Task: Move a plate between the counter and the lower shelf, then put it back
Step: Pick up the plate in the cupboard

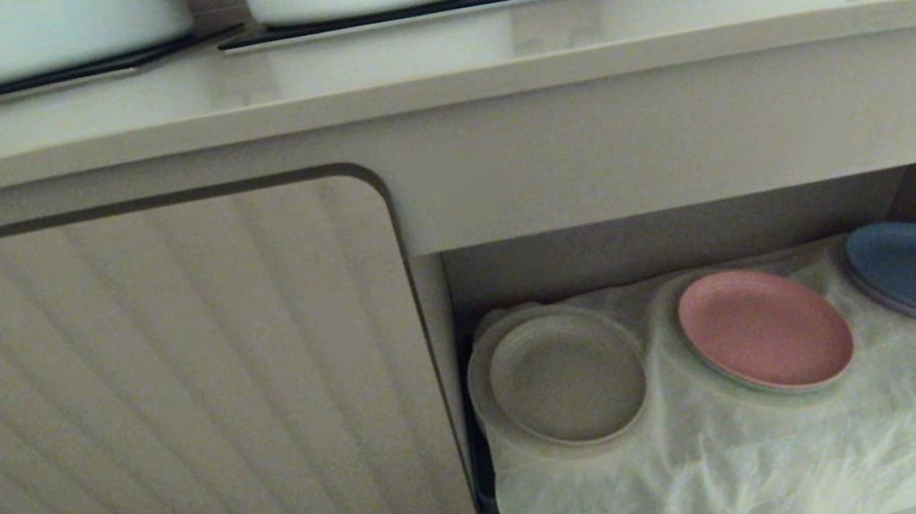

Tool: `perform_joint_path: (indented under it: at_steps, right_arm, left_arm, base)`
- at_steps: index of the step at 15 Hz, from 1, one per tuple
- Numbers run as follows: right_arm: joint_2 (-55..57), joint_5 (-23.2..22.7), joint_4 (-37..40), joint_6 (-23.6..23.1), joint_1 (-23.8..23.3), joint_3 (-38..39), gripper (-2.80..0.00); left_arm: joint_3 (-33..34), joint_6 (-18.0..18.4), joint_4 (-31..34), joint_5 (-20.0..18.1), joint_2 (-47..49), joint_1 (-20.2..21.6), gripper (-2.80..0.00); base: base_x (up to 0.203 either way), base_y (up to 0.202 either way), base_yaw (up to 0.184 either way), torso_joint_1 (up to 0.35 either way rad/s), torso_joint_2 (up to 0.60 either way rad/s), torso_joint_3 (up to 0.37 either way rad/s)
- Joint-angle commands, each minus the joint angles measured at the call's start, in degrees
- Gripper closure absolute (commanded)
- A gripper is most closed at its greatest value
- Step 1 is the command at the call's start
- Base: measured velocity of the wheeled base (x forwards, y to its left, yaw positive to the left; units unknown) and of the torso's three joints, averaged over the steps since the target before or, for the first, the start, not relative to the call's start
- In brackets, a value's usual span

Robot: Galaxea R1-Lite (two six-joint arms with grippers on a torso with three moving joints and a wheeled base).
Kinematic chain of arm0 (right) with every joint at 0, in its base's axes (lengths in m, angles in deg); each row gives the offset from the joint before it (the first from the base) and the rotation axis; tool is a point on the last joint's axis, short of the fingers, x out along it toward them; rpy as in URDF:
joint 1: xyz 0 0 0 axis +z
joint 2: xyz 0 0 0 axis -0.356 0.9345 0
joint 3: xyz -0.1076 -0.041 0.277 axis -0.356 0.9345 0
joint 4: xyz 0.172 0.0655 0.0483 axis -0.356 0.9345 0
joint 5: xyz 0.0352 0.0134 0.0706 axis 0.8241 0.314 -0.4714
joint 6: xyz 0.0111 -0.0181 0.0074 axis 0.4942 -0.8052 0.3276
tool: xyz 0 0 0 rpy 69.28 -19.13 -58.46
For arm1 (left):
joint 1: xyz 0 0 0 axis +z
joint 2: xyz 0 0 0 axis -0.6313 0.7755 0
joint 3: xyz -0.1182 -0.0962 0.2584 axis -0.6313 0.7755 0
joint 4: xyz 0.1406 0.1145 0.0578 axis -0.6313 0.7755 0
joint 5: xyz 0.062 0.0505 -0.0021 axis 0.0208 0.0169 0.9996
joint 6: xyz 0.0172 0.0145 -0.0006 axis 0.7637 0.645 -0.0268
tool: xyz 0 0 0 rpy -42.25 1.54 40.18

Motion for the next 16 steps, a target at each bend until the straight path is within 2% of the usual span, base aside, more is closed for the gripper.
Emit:
perform_joint_path:
  at_steps: [1, 6, 10, 14, 16]
  right_arm:
    - [0.41, -0.06, -0.05, -0.26, -0.06, 0.01, 0.0]
    - [5.48, 0.26, -0.16, -0.67, -0.01, 0.01, 0.0]
    - [12.15, -0.12, -3.83, -0.64, 0.51, 0.01, 0.0]
    - [21.32, -3.19, -10.1, -0.71, 1.25, -0.06, 0.0]
    - [26.81, -6.84, -14.38, -1.7, 2.13, -0.18, 0.0]
  left_arm:
    - [0.0, -0.03, -0.01, 0.02, -0.02, 0.0, 0.0]
    - [0.0, -0.03, -0.01, 0.02, -0.02, 0.0, 0.0]
    - [0.0, -0.03, -0.01, 0.02, -0.02, 0.0, 0.0]
    - [0.0, -0.03, -0.01, 0.02, -0.02, 0.0, 0.0]
    - [0.0, -0.03, -0.01, 0.02, -0.02, 0.0, 0.0]
  base:
    - [0.0, 0.0, 0.0, 0.0, 0.0, 0.0]
    - [0.0, 0.0, 0.0, 0.0, 0.0, 0.0]
    - [0.0, 0.0, 0.0, 0.0, 0.0, 0.0]
    - [0.0, 0.0, 0.0, 0.0, 0.0, 0.0]
    - [0.0, 0.0, 0.0, 0.0, 0.0, 0.0]
